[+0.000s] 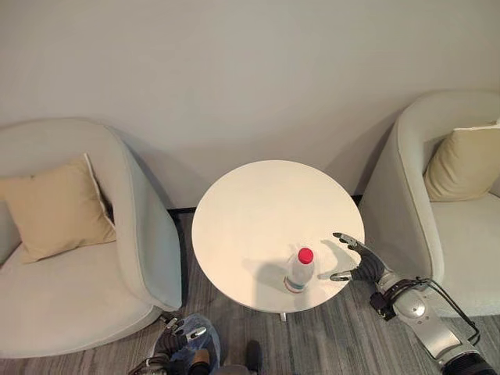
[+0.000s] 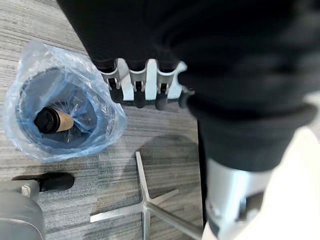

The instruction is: Gather garbage on tea table into small bin, then transfer packed bag to large trash can.

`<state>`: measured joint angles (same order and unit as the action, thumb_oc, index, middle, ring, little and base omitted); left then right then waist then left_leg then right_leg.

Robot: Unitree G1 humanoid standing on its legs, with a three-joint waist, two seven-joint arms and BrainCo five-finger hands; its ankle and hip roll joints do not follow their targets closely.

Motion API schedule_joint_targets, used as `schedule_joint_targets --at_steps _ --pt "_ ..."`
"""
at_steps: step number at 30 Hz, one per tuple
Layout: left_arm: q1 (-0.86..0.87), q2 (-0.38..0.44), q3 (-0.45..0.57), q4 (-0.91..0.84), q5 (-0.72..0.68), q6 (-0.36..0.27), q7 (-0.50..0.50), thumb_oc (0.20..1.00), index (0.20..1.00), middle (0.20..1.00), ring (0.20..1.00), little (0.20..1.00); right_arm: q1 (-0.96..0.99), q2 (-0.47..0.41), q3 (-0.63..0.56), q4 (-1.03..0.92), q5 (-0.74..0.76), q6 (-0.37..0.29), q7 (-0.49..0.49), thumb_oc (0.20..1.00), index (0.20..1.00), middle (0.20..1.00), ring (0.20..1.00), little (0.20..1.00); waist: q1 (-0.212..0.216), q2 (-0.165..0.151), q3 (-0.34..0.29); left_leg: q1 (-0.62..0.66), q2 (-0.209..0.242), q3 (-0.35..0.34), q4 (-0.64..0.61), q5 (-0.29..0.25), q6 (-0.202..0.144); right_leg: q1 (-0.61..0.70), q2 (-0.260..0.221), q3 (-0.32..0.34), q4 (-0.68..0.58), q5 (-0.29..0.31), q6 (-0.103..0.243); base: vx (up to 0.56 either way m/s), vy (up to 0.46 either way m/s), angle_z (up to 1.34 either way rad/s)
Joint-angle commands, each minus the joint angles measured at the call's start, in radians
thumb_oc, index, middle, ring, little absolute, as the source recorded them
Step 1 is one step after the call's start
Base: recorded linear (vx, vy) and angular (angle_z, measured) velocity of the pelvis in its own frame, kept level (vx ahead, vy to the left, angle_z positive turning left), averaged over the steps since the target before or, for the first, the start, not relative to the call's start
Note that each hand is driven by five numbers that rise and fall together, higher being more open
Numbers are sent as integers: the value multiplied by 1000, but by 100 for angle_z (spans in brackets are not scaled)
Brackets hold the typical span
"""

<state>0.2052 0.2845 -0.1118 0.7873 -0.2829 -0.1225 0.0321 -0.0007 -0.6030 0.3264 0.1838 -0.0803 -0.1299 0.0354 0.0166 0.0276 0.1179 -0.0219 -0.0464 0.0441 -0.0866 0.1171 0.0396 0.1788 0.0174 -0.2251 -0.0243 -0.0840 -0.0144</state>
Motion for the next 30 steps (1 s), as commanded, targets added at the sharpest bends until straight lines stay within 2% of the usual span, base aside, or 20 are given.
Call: schedule_joint_targets --at_steps 1,13,20,21,22,30 --pt "-78 15 10 21 47 -35 -9 1000 1000 1000 1000 1000 -87 18 20 -8 -14 -51 -9 1000 1000 1000 1000 1000 13 -18 28 135 77 50 38 -170 -98 -62 -71 6 -17 -20 96 14 4 4" --pt "-55 14 -7 18 50 -29 -9 1000 1000 1000 1000 1000 -169 91 104 78 -7 -32 -27 1000 1000 1000 1000 1000 56 -10 49 122 74 12 30 -160 -96 -59 -75 -26 -24 -23 97 -1 8 10" --pt "-63 14 -26 23 49 -27 -2 1000 1000 1000 1000 1000 -223 144 148 149 11 -15 -41 1000 1000 1000 1000 1000 84 2 82 90 64 -14 45 -155 -92 -80 -84 -46 -13 -22 97 -35 28 7" --pt "-67 13 -31 27 49 -28 1 1000 1000 1000 1000 1000 -233 155 157 163 16 -12 -43 849 849 849 849 849 89 5 86 86 62 -18 47 -155 -91 -82 -86 -49 -11 -21 97 -30 47 21" --pt "-70 13 -35 34 52 -27 2 1000 1000 1000 1000 1000 -243 166 162 175 20 -10 -49 200 200 200 200 200 95 7 87 82 60 -23 48 -155 -90 -80 -89 -54 -12 -21 99 -22 56 24" --pt "-52 15 -20 28 50 -23 7 1000 1000 1000 1000 1000 -237 162 105 107 71 -18 -67 200 200 200 200 200 104 11 71 90 49 -26 47 -167 -77 -88 -109 -50 5 -12 113 -5 61 2"
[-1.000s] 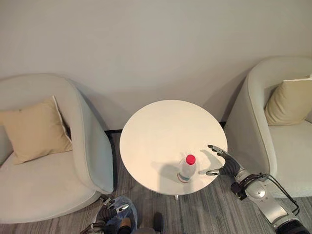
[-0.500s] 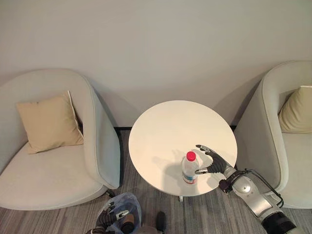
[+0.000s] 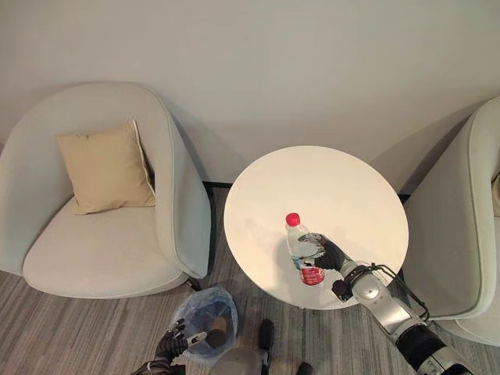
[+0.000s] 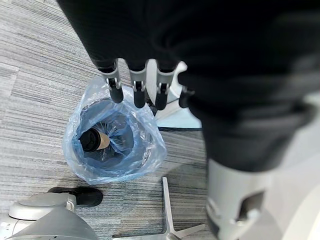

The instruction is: Gather garbage on tea table into small bin, then transfer packed bag to large trash can.

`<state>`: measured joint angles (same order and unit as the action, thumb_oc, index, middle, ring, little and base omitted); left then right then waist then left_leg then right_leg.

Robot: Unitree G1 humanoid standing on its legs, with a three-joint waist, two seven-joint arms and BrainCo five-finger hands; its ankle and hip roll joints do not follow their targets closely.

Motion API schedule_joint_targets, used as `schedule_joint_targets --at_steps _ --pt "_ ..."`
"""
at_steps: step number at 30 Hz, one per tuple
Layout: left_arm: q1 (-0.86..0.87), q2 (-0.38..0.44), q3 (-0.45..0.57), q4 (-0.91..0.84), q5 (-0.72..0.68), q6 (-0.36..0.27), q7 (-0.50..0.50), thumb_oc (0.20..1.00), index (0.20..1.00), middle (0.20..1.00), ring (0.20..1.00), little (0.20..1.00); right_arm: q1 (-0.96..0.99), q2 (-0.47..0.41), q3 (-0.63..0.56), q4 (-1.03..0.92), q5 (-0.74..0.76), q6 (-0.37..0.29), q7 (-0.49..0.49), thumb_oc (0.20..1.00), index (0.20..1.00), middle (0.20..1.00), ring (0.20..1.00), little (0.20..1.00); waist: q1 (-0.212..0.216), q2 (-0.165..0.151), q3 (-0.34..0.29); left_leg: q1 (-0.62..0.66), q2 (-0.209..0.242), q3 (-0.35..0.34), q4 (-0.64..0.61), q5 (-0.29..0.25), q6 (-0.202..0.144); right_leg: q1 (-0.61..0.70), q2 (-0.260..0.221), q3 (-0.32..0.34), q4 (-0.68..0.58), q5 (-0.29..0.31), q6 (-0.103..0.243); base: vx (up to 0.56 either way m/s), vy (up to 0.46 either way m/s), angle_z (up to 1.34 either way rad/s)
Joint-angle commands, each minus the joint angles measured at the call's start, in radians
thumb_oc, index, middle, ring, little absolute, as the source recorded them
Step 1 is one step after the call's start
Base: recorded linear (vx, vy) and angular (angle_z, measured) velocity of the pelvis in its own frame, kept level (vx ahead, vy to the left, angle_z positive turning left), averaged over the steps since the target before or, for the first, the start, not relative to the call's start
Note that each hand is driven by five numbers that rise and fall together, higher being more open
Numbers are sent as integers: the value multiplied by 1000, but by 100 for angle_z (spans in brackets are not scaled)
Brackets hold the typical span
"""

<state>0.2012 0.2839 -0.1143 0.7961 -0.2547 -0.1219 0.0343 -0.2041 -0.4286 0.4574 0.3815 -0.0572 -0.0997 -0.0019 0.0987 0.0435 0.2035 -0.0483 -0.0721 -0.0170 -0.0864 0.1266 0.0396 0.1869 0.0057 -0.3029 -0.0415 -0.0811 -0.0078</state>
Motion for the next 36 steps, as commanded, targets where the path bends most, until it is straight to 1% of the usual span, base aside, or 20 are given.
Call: schedule_joint_targets --at_steps 1,5,6,8,11,16,17,20,21,22,23,24,25,26,27,28,29,30,36 --pt "-45 15 -15 17 21 -23 4 1000 1000 1000 1000 1000 -30 -15 -37 -109 53 -49 -29 200 200 200 200 200 23 -5 -19 117 73 35 46 -179 -74 -101 -100 31 31 -15 108 -11 71 -6" --pt "-46 13 -3 20 13 -22 3 1000 1000 1000 1000 1000 -17 -16 -67 -159 74 -56 -26 200 200 200 200 200 21 -2 -29 120 65 33 45 -183 -60 -125 -117 47 85 -20 116 -14 51 -7" --pt "-50 15 1 22 11 -22 6 1000 1000 1000 1000 1000 -9 -16 -76 -180 79 -59 -21 200 200 200 200 200 17 -1 -34 121 64 35 46 -183 -60 -130 -118 60 94 -23 116 -9 13 -9" --pt "-51 16 5 22 9 -22 6 1000 1000 1000 1000 1000 -8 -18 -79 -191 78 -61 -19 200 200 200 200 200 16 -2 -38 122 65 36 46 -182 -61 -128 -115 66 90 -24 114 -7 -38 -1" --pt "-52 17 16 25 9 -17 10 1000 1000 1000 1000 1000 -6 -21 -84 -221 81 -67 -18 200 200 200 200 200 17 -5 -54 125 71 34 49 -176 -71 -105 -100 74 54 -30 102 -14 -103 5" --pt "-49 4 9 27 -5 -13 9 1000 1000 1000 1000 1000 4 -29 -97 -248 82 -73 -25 200 200 200 200 200 24 4 -55 100 80 10 63 -149 -94 -86 -83 52 21 -37 85 -42 -111 7" --pt "-49 4 9 27 -5 -13 9 1000 1000 1000 1000 1000 4 -29 -97 -248 82 -73 -25 200 200 200 200 200 24 4 -55 100 80 10 63 -149 -94 -86 -83 52 21 -37 85 -64 -79 24" --pt "-61 -4 -11 14 -11 -15 3 1000 1000 1000 1000 1000 24 -42 -125 -260 87 -78 -39 200 200 200 200 200 27 9 -43 48 75 -6 90 -126 -120 -85 -86 5 -7 -32 79 -149 -97 25" --pt "-79 -13 -31 15 -14 -15 2 1000 1000 1000 1000 1000 23 -46 -140 -252 91 -81 -60 200 200 200 200 200 23 11 -30 9 75 22 127 -119 -130 -84 -99 -33 -21 -21 79 -167 -59 48" --pt "-80 -13 -31 15 -14 -15 2 1000 1000 1000 1000 1000 22 -47 -140 -251 91 -81 -60 200 200 200 200 200 20 11 -31 4 74 19 132 -121 -130 -85 -99 -36 -21 -21 79 -196 -35 145" --pt "-90 -19 -39 14 -15 -15 3 1000 1000 1000 1000 1000 20 -46 -145 -245 91 -81 -72 200 200 200 200 200 12 7 -26 -4 87 69 152 -126 -129 -87 -111 -59 -21 -13 81 -167 -3 157" --pt "-92 -19 -49 -15 -9 -14 -3 1000 1000 1000 1000 1000 14 -45 -152 -232 83 -76 -86 200 200 200 200 200 -4 2 -24 15 118 167 183 -156 -123 -93 -128 -88 -25 -2 85 -208 -1 139" --pt "-97 -18 -51 -19 -3 -13 -2 1000 1000 1000 1000 1000 14 -47 -159 -235 79 -77 -96 200 200 200 200 200 -14 -1 -28 30 131 211 189 -170 -122 -95 -135 -109 -25 3 86 -96 10 55" --pt "-100 -17 -51 -23 2 -12 -3 1000 1000 1000 1000 1000 18 -48 -170 -239 75 -75 -101 200 200 200 200 200 -30 1 -36 65 154 251 192 -201 -133 -87 -135 -120 -26 -10 90 -37 51 68" --pt "-106 -16 -51 -25 8 -11 -5 1000 1000 1000 1000 1000 20 -51 -180 -240 66 -75 -107 200 200 200 200 200 -45 4 -47 95 174 300 180 -209 -136 -94 -142 -145 -23 -10 91 2 88 95" --pt "-111 -16 -53 -24 14 -9 -6 1000 1000 1000 1000 1000 24 -53 -188 -240 57 -72 -112 200 200 200 200 200 -54 10 -57 121 186 323 157 -209 -141 -96 -144 -162 -21 -9 91 -14 127 118" --pt "-115 -19 -56 -21 24 -9 -2 1000 1000 1000 1000 1000 27 -49 -194 -240 55 -68 -111 200 200 200 200 200 -63 15 -68 133 187 328 139 -206 -139 -95 -142 -172 -22 -5 96 80 195 124" --pt "-117 -14 -55 -22 41 -6 2 1000 1000 1000 1000 1000 21 -47 -196 -236 51 -60 -110 200 200 200 200 200 -67 21 -79 143 176 320 115 -209 -135 -90 -148 -177 -14 3 102 103 193 97" --pt "-100 -3 -32 -11 62 3 0 1000 1000 1000 1000 1000 36 -28 -200 -237 54 -46 -97 200 200 200 200 200 -50 3 -75 156 145 313 108 -230 -103 -74 -188 -184 8 23 123 72 179 29"
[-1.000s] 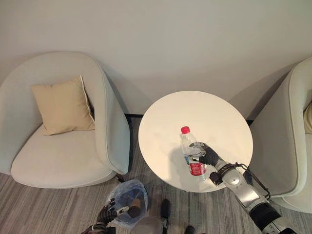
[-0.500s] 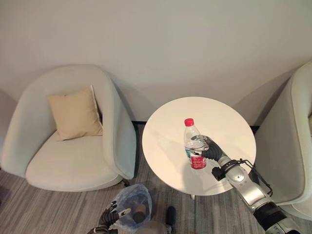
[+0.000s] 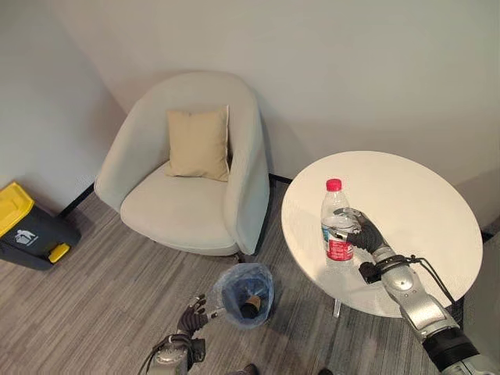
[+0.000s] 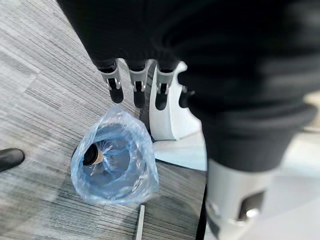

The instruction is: Gather garbage on tea table into small bin, then transfer packed bag to large trash can.

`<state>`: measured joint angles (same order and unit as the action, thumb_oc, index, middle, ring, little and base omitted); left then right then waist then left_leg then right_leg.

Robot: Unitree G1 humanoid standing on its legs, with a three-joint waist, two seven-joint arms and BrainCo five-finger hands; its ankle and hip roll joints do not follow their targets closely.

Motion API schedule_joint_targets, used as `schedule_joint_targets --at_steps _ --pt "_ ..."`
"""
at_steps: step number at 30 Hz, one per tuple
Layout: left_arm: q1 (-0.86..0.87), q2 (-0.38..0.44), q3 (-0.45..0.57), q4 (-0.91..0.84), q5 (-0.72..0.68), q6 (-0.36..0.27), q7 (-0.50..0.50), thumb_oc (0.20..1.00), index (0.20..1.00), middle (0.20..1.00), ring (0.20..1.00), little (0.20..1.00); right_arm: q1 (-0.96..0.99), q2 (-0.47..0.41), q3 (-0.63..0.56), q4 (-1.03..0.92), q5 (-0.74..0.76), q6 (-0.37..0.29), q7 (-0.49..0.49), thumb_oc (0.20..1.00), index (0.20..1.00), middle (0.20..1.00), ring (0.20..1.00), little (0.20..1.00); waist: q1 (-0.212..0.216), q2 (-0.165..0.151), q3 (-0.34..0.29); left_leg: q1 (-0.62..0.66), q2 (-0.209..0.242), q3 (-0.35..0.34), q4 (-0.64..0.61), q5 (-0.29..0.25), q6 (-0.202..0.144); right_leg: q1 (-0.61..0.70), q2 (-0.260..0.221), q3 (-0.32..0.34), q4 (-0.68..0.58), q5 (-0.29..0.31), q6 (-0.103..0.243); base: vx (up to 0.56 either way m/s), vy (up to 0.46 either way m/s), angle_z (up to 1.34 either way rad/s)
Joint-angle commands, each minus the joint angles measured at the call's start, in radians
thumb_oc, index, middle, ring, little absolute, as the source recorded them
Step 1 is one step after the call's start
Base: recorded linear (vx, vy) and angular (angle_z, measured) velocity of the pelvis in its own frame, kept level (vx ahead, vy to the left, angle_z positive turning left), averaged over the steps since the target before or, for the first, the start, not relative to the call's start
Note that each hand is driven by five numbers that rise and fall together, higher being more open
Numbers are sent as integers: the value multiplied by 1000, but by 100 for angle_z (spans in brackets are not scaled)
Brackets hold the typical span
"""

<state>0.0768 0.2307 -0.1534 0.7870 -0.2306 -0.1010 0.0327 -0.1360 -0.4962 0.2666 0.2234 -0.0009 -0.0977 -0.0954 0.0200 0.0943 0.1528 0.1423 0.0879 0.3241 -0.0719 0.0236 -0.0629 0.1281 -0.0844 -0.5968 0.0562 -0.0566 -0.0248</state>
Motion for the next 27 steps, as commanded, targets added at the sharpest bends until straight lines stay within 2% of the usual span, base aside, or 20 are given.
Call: schedule_joint_targets --at_steps 1,4,8,9,10,11,13,15,19,21,23,27 --pt "31 53 14 -3 39 -17 2 1000 1000 1000 1000 1000 -26 43 -10 -85 -4 -47 0 200 200 200 200 200 32 -52 -20 -37 -22 -31 97 -133 6 -19 -104 115 -81 0 143 35 185 13" --pt "44 60 36 5 39 -17 2 1000 1000 1000 1000 1000 -13 52 -5 -96 -14 -45 10 200 200 200 200 200 49 -64 -7 -47 -45 -43 109 -155 28 -38 -128 128 -54 8 162 7 182 -4" --pt "53 72 63 1 26 -19 6 1000 1000 1000 1000 1000 1 64 -5 -109 -22 -47 20 200 200 200 200 200 68 -68 21 -68 -71 -61 130 -178 57 -91 -173 147 42 2 185 -18 182 -1" --pt "47 76 63 -5 23 -18 9 1000 1000 1000 1000 1000 9 66 -7 -118 -20 -48 20 200 200 200 200 200 62 -71 35 -78 -79 -81 146 -187 64 -117 -174 185 81 -4 181 -104 193 0" --pt "28 85 65 -22 9 -23 18 1000 1000 1000 1000 1000 9 63 -11 -129 -16 -49 20 200 200 200 200 200 42 -77 59 -107 -98 -118 166 -173 83 -183 -133 314 114 1 167 -90 153 11" --pt "28 85 68 -30 3 -23 19 1000 1000 1000 1000 1000 7 61 -11 -128 -16 -48 20 200 200 200 200 200 41 -77 61 -110 -104 -129 168 -175 89 -197 -116 355 116 1 171 -64 119 42" --pt "25 87 73 -20 -1 -24 22 1000 1000 1000 1000 1000 2 60 -4 -127 -19 -49 19 200 200 200 200 200 52 -80 60 -119 -112 -141 168 -174 96 -200 -110 359 96 12 163 36 20 101" --pt "23 88 74 -17 -3 -25 21 1000 1000 1000 1000 1000 1 59 0 -128 -18 -49 24 200 200 200 200 200 54 -80 62 -118 -115 -154 162 -174 98 -206 -105 355 89 14 161 40 -3 40" --pt "23 89 74 -9 -17 -26 18 1000 1000 1000 1000 1000 21 37 4 -130 -23 -46 42 200 200 200 200 200 34 -82 92 -108 -146 -248 171 -177 95 -290 -49 454 88 25 168 69 1 54" --pt "22 89 77 -9 -14 -25 17 1000 1000 1000 1000 1000 28 36 -2 -131 -19 -48 45 200 200 200 200 200 31 -87 95 -118 -153 -264 185 -176 92 -294 -55 460 88 29 171 26 -32 37" --pt "29 84 71 -5 -4 -26 10 1000 1000 1000 1000 1000 44 18 -2 -140 -27 -54 57 200 200 200 200 200 32 -94 91 -134 -165 -293 201 -178 79 -262 -56 457 55 36 159 50 -99 36" --pt "40 81 66 2 4 -22 1 1000 1000 1000 1000 1000 45 3 5 -135 -33 -53 64 200 200 200 200 200 35 -93 81 -140 -160 -310 199 -175 68 -238 -54 438 25 42 154 70 -81 44"
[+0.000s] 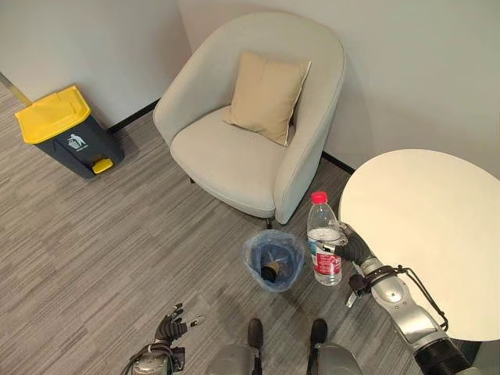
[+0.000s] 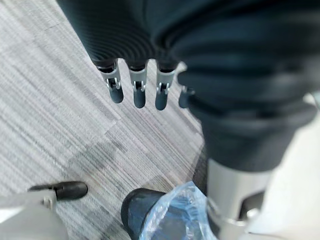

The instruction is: Gather garbage on tea table into small bin, then transfer packed bag to large trash can.

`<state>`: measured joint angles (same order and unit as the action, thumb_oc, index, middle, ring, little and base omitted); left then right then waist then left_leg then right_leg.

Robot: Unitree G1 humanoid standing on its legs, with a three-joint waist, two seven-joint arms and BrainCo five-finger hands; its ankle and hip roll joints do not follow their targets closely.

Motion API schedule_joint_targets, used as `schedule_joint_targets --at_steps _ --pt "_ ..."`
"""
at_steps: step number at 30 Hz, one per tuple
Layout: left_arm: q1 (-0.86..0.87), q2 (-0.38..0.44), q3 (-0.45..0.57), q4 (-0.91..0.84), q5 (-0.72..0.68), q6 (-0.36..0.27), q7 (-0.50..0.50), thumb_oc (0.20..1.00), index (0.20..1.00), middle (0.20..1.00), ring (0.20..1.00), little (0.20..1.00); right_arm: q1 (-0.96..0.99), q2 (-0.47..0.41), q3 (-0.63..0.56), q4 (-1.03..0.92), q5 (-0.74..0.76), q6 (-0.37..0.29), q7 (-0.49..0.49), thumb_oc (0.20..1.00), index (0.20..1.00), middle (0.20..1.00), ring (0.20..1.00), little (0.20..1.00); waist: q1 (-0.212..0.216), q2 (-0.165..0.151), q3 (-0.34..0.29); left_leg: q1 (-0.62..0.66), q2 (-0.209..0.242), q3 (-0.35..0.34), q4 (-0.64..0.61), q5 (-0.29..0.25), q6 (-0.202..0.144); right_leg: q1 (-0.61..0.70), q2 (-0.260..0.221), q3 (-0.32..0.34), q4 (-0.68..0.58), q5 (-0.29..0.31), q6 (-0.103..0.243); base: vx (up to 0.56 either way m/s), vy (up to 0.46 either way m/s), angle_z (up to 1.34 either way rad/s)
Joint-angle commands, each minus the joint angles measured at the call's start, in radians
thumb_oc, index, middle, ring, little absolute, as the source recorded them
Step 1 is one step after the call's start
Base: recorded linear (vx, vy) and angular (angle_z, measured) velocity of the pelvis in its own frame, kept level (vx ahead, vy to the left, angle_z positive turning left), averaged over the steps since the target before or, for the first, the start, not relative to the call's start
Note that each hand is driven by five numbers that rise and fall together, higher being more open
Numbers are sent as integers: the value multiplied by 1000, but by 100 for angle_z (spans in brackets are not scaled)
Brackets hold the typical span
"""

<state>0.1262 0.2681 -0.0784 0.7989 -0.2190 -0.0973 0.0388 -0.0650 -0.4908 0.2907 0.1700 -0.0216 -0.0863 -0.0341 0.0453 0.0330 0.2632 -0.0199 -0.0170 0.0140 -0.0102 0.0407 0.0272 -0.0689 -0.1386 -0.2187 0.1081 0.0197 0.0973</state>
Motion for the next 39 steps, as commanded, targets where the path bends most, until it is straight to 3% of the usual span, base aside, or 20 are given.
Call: schedule_joint_targets --at_steps 1,5,7,9,10,12,14,19,20,25,29,39 --pt "-6 46 -10 -3 0 -23 -8 1000 1000 1000 1000 1000 -29 -12 -9 -82 -19 -62 10 200 200 200 200 200 14 -31 -32 22 -50 -7 132 -189 -27 -30 4 46 -38 -38 29 68 -70 19" --pt "-11 47 -19 3 4 -22 -9 1000 1000 1000 1000 1000 -43 -12 8 -79 -19 -62 9 200 200 200 200 200 19 -31 -25 13 -44 -15 129 -181 -35 -24 2 26 -42 -44 24 4 -46 15" --pt "-29 55 -34 -9 -3 -25 0 1000 1000 1000 1000 1000 -82 -2 23 -51 -27 -62 -20 200 200 200 200 200 25 -29 12 -36 -40 -23 156 -176 -42 -56 -6 9 -19 -52 18 -140 -49 17" --pt "-59 59 -48 -11 -15 -30 15 1000 1000 1000 1000 1000 -129 10 36 -31 -33 -67 -54 200 200 200 200 200 27 -27 47 -109 -41 -30 209 -174 -46 -110 -20 -6 25 -59 10 -228 -42 31" --pt "-99 63 -72 -21 -37 -37 33 1000 1000 1000 1000 1000 -198 23 57 10 -44 -62 -94 200 200 200 200 200 39 -16 92 -209 -40 -45 281 -176 -50 -195 -47 -21 104 -75 -2 -223 -37 47" --pt "-99 63 -72 -21 -37 -37 33 1000 1000 1000 1000 1000 -199 23 57 11 -44 -62 -94 200 200 200 200 200 38 -16 90 -212 -40 -46 283 -176 -50 -198 -47 -21 106 -76 -2 -124 -20 49" --pt "-131 66 -99 -25 -54 -40 46 1000 1000 1000 1000 1000 -263 29 74 59 -47 -52 -130 200 200 200 200 200 50 -7 117 -304 -45 -59 339 -172 -51 -278 -68 -37 172 -87 -11 -121 -16 38" --pt "-151 69 -125 -25 -52 -45 48 1000 1000 1000 1000 1000 -322 39 87 138 -61 -40 -168 200 200 200 200 200 68 5 131 -370 -54 -77 344 -158 -50 -340 -83 -55 198 -92 -17 -17 -9 36" --pt "-147 70 -125 -27 -55 -45 47 1000 1000 1000 1000 1000 -326 42 91 147 -62 -35 -170 200 200 200 200 200 75 10 132 -365 -48 -82 350 -186 -53 -338 -76 -46 208 -120 -12 30 -29 14" --pt "-173 82 -135 -16 -65 -46 61 1000 1000 1000 1000 1000 -405 67 94 229 -57 -34 -224 200 200 200 200 200 83 18 159 -462 -58 -82 406 -192 -49 -430 -89 -38 271 -139 -19 -41 -6 19" --pt "-217 109 -140 -54 -101 -52 81 1000 1000 1000 1000 1000 -513 60 91 276 -42 -27 -271 200 200 200 200 200 84 29 169 -635 -68 -80 539 -214 -41 -596 -105 -20 413 -181 -35 -60 -11 33" --pt "-265 138 -185 -130 -136 -67 89 1000 1000 1000 1000 1000 -714 10 98 417 -11 -11 -329 200 200 200 200 200 94 37 148 -922 -89 -87 704 -242 -22 -902 -137 26 629 -243 -55 -18 -12 12"
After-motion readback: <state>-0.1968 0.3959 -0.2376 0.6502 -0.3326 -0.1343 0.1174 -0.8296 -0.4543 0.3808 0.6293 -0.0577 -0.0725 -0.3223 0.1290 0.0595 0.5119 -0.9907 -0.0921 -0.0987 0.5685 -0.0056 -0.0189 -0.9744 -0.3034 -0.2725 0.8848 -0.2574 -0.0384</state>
